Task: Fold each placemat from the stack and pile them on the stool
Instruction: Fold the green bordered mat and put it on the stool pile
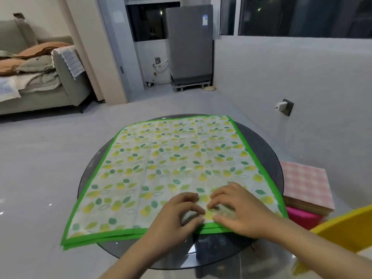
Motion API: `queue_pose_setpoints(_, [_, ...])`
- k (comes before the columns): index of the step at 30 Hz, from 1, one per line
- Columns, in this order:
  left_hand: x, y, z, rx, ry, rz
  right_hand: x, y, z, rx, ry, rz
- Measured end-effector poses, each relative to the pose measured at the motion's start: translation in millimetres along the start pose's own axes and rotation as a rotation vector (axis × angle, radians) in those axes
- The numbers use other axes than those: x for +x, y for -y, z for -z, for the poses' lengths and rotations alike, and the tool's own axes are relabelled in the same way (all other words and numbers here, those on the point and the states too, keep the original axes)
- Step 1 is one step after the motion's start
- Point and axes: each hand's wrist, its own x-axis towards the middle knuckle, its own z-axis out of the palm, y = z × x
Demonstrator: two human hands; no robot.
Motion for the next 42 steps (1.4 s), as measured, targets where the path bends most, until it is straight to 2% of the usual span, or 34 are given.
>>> queue_pose_setpoints(5, [-9.7,1.4,4.2,0.042,0.033,-0.001,-8.5,-5.3,-2.6,0.013,0.045,0.042])
queue_pose_setpoints(11, [-9.6,-0.7,5.1,0.044,0.034,0.031,-9.4,-1.1,-8.6,0.054,-0.030,0.057])
queue_pose_setpoints(15, [-8.8,-6.2,13.8,-0.012,0.076,0.100,-7.7,4.6,-5.4,0.087,-0.067,0.009])
queue_pose_setpoints(21, [-4.2,-15.3,28.5,0.047,0.095,0.173,-1.5,14.9,4.7,0.021,-0.086,-0.082])
queue_pose_setpoints(28, [1.0,-29.9,68.9,0.155,-0.021,0.249,5.4,33.3,34.3,-0.188,-0.252,-0.171])
queue_pose_setpoints(32, [-0.3,-46.7,83.9,0.151,-0.060,0.217,1.1,46.8,60.5,-0.313,-0.257,-0.183])
queue_pose_setpoints(38, [-2.2,-81.6,113.1,0.172,-0.046,0.153,-11.7,62.7,99.5,-0.413,-0.407,-0.072])
queue_pose_setpoints(42, [7.0,-91.5,125.9,0.341,-0.178,0.085,2.8,48.5,112.3,-0.456,-0.556,-0.001])
